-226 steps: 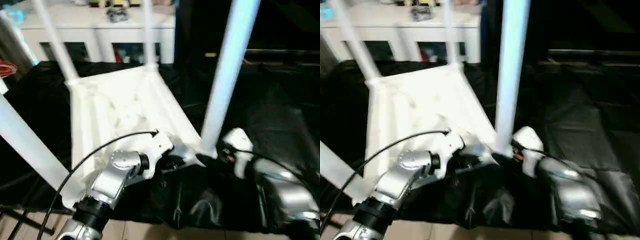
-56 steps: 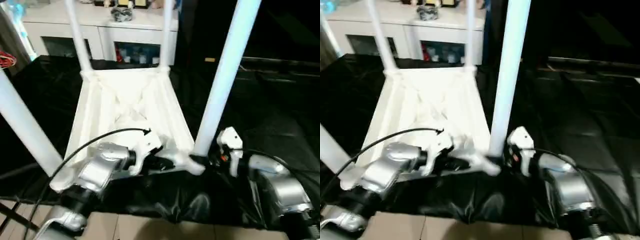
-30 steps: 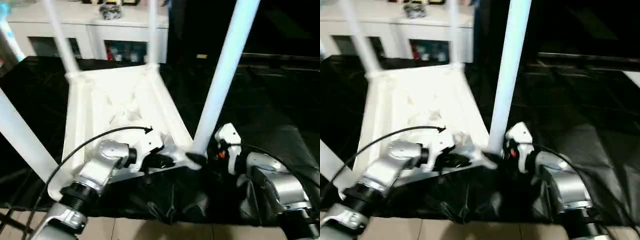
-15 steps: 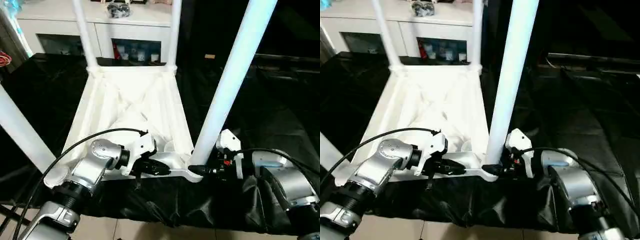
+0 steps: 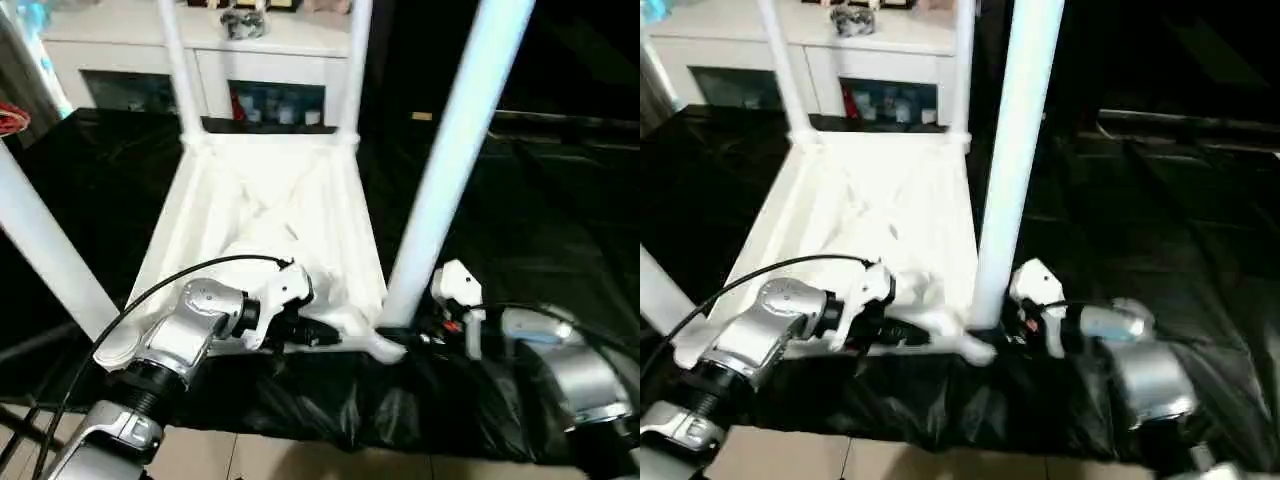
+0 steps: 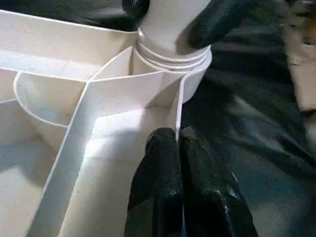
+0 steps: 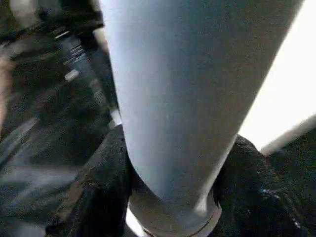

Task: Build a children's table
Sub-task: Rotate leg to tighten

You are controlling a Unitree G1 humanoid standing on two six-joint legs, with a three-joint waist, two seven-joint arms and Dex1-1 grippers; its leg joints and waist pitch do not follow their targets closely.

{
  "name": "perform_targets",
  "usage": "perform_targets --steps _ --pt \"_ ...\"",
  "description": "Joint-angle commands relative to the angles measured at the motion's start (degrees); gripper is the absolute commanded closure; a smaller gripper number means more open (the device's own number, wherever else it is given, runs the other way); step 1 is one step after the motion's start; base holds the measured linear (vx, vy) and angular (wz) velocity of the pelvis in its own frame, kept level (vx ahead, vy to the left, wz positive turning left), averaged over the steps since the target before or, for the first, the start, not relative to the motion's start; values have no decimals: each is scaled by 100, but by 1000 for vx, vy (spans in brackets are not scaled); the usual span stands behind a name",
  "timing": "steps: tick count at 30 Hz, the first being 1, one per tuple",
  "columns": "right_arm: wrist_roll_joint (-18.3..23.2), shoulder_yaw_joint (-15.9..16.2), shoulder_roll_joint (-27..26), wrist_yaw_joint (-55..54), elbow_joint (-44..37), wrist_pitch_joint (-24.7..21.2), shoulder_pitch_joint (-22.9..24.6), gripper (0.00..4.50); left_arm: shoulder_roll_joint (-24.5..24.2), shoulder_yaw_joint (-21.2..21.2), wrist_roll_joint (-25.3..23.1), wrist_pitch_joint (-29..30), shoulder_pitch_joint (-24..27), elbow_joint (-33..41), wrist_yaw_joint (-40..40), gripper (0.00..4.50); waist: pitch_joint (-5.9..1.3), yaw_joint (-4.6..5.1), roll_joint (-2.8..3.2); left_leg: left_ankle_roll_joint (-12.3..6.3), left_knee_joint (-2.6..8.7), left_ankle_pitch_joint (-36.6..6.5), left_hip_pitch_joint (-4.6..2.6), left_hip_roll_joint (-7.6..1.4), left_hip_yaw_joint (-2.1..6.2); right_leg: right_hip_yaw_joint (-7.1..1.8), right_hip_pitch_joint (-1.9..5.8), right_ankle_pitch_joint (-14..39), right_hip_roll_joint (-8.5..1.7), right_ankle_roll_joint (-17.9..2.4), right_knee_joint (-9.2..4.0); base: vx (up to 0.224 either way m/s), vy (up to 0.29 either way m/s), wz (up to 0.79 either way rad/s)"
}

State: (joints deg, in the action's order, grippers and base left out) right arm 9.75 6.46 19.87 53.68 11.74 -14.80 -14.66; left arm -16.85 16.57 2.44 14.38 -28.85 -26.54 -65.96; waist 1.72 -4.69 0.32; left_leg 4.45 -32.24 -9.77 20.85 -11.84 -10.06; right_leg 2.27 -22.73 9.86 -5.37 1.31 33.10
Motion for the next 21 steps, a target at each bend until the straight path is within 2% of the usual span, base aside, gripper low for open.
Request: perform_targets --steps 1,2,4,6,7,8,9,10,11,12,13,15,16,17,18,19,20,21 --pt "-17 488 -471 -302 157 -289 155 250 449 30 33 145 -37 244 619 450 -175 35 15 187 470 -2578 -74 -69 46 -91 137 2827 -206 -803 -503 -58 4 -7" --pt "-92 389 -793 -851 260 -349 150 251 627 28 28 309 34 391 842 450 -167 65 29 214 492 -2673 -48 -66 83 -66 153 3167 -220 -643 -535 -54 7 -11" --pt "-94 378 -1060 -1139 279 -369 148 251 765 75 -32 408 83 504 1017 450 -138 167 33 221 487 -2939 -68 -43 127 -20 92 3677 -225 -428 -633 -27 3 -6" --pt "-186 327 -1558 -1787 401 -497 53 251 970 232 -148 479 138 644 1209 450 -119 237 45 226 493 -3111 -74 -33 153 17 66 3902 -223 -328 -688 0 0 0" --pt "-244 330 -1655 -1941 454 -501 6 251 1018 269 -168 491 142 661 1256 450 -119 287 62 236 499 -3229 -71 -16 185 74 90 4029 -219 -251 -716 0 0 0" --pt "-271 347 -1669 -1960 470 -482 -18 251 1028 294 -180 486 143 663 1252 450 -110 314 79 232 510 -3319 -76 -22 199 102 97 4049 -215 -229 -735 -40 25 -18" --pt "-356 395 -1711 -2008 506 -429 -78 251 1056 364 -221 482 148 675 1248 450 -111 363 115 213 530 -3467 -66 -28 234 167 150 3937 -209 -199 -760 -40 25 -18" --pt "-346 390 -1691 -1948 475 -405 -89 251 1047 388 -239 472 145 658 1231 450 -97 378 171 204 563 -3662 -92 -46 263 225 180 3782 -207 -221 -785 -43 40 -18" --pt "-346 390 -1691 -1948 475 -405 -89 251 1047 388 -239 472 145 658 1231 450 -85 392 176 192 578 -3770 -107 -52 275 255 189 3722 -199 -231 -804 0 0 0" --pt "-230 271 -1650 -1859 382 -464 -87 216 1004 385 -249 471 129 621 1203 450 -81 404 201 162 584 -3899 -163 -64 280 297 199 3548 -205 -293 -838 0 0 0" --pt "-211 247 -1632 -1850 367 -479 -85 216 991 377 -252 472 125 616 1200 450 -73 412 198 143 584 -3913 -168 -61 276 310 200 3500 -206 -313 -848 0 0 0" --pt "-132 114 -1384 -1649 267 -578 -56 179 845 294 -265 461 81 570 1131 450 -67 412 186 115 553 -3801 -209 -41 249 314 168 3525 -244 -363 -874 0 0 0" --pt "-142 92 -1319 -1597 248 -582 -45 179 805 276 -270 456 73 561 1118 450 -67 417 159 102 547 -3747 -198 -38 241 308 166 3538 -252 -361 -876 0 0 0" --pt "-161 83 -1223 -1520 228 -578 -32 173 750 259 -274 421 63 536 1087 450 -71 413 157 86 553 -3649 -173 -44 238 286 175 3491 -264 -383 -850 0 0 0" --pt "-207 126 -1105 -1402 204 -541 -18 147 700 244 -277 398 59 520 1046 450 -80 402 162 85 557 -3566 -157 -48 231 263 183 3409 -271 -417 -828 0 0 0" --pt "-207 126 -1105 -1402 204 -541 -18 147 700 244 -277 398 59 520 1046 450 -89 395 159 79 559 -3506 -147 -51 227 248 190 3335 -277 -446 -808 0 0 0" --pt "-215 137 -1081 -1375 199 -533 -14 138 692 241 -277 395 59 517 1038 450 -99 378 160 72 565 -3367 -130 -62 211 207 184 3141 -289 -547 -773 0 0 0" --pt "-281 269 -797 -1012 115 -458 38 134 576 217 -275 342 59 487 916 450 -113 377 88 46 562 -3203 -100 -70 190 181 200 2938 -280 -631 -739 0 0 0"
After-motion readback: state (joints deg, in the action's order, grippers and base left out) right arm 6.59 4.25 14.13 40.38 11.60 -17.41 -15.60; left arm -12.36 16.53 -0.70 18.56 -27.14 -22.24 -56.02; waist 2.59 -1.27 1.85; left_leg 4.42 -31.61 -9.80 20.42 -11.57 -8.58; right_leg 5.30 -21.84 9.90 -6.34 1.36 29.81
